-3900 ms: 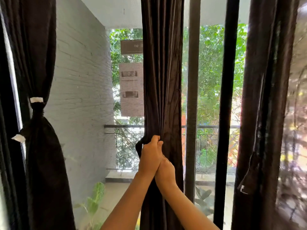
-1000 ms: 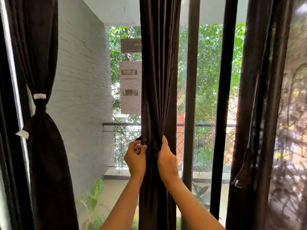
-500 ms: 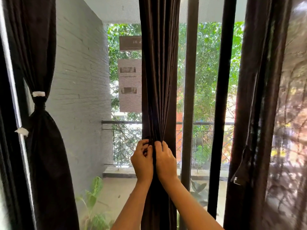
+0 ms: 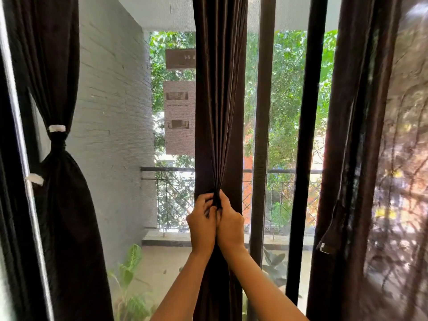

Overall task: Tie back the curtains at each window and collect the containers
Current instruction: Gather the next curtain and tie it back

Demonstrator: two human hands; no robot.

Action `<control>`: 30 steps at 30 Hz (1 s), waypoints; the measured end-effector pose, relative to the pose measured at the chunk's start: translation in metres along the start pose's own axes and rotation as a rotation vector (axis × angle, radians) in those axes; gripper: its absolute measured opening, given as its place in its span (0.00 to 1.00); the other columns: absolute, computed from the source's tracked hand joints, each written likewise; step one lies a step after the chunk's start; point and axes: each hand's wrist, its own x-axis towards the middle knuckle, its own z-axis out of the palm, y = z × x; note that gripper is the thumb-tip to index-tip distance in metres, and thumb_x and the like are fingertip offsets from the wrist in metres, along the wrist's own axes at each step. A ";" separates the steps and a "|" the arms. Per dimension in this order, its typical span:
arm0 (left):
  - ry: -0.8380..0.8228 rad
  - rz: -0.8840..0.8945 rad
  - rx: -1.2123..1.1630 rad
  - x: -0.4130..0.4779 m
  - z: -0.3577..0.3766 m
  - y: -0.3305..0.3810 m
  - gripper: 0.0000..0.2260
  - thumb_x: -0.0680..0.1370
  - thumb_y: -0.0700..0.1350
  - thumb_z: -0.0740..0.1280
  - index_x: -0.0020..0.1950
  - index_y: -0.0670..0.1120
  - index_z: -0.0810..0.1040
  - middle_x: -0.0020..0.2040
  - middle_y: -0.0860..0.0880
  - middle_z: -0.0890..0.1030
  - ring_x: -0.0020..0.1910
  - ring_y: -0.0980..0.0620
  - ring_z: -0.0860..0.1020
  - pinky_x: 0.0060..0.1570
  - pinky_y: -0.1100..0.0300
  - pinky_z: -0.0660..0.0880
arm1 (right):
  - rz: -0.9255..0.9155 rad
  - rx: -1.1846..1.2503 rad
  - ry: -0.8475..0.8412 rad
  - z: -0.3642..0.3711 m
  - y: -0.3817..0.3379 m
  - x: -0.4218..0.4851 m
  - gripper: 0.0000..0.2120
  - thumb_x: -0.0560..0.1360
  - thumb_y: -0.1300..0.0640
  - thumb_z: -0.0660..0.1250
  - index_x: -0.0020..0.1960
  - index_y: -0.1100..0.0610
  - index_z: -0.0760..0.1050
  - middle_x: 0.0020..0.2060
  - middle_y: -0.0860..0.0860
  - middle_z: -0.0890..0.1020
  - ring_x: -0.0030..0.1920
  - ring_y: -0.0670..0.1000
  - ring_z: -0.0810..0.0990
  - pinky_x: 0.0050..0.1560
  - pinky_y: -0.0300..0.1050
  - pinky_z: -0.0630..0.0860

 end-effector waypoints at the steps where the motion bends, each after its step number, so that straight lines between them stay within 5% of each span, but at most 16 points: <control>1: -0.018 0.019 -0.005 -0.001 -0.001 0.000 0.15 0.76 0.33 0.64 0.54 0.53 0.76 0.43 0.55 0.81 0.41 0.63 0.80 0.41 0.70 0.76 | 0.006 0.026 -0.006 -0.001 0.000 0.000 0.23 0.80 0.60 0.60 0.74 0.54 0.63 0.40 0.54 0.82 0.36 0.49 0.79 0.36 0.36 0.71; 5: -0.088 0.084 0.035 -0.004 -0.005 -0.004 0.14 0.77 0.33 0.63 0.53 0.53 0.75 0.35 0.51 0.79 0.31 0.56 0.78 0.31 0.66 0.74 | 0.011 0.114 -0.035 -0.008 0.001 -0.002 0.24 0.78 0.64 0.61 0.73 0.53 0.65 0.30 0.43 0.73 0.28 0.40 0.72 0.33 0.27 0.67; 9: -0.131 0.109 0.087 -0.008 -0.007 -0.011 0.15 0.79 0.36 0.61 0.63 0.48 0.74 0.56 0.52 0.81 0.50 0.58 0.81 0.51 0.64 0.78 | -0.029 0.175 -0.049 -0.014 0.002 -0.001 0.24 0.77 0.67 0.62 0.71 0.55 0.68 0.25 0.40 0.68 0.28 0.37 0.73 0.32 0.27 0.66; 14: -0.149 0.155 0.098 -0.015 -0.011 -0.005 0.17 0.80 0.36 0.59 0.68 0.46 0.70 0.62 0.55 0.76 0.60 0.65 0.73 0.60 0.72 0.70 | -0.021 0.220 -0.075 -0.014 0.003 0.000 0.25 0.75 0.67 0.62 0.70 0.53 0.69 0.27 0.43 0.72 0.27 0.38 0.71 0.33 0.27 0.66; 20: -0.077 0.131 -0.002 -0.019 -0.012 0.000 0.16 0.79 0.34 0.60 0.58 0.55 0.70 0.52 0.55 0.80 0.52 0.63 0.79 0.51 0.69 0.75 | -0.002 0.261 -0.030 -0.013 0.002 0.003 0.20 0.74 0.69 0.61 0.64 0.56 0.76 0.37 0.46 0.80 0.33 0.33 0.76 0.36 0.24 0.68; 30: -0.110 0.214 -0.007 -0.026 -0.018 0.002 0.24 0.78 0.29 0.58 0.59 0.60 0.70 0.63 0.60 0.75 0.61 0.62 0.76 0.59 0.67 0.72 | 0.022 0.451 -0.093 -0.021 0.001 0.001 0.18 0.72 0.56 0.61 0.59 0.59 0.78 0.31 0.42 0.77 0.27 0.40 0.71 0.30 0.31 0.66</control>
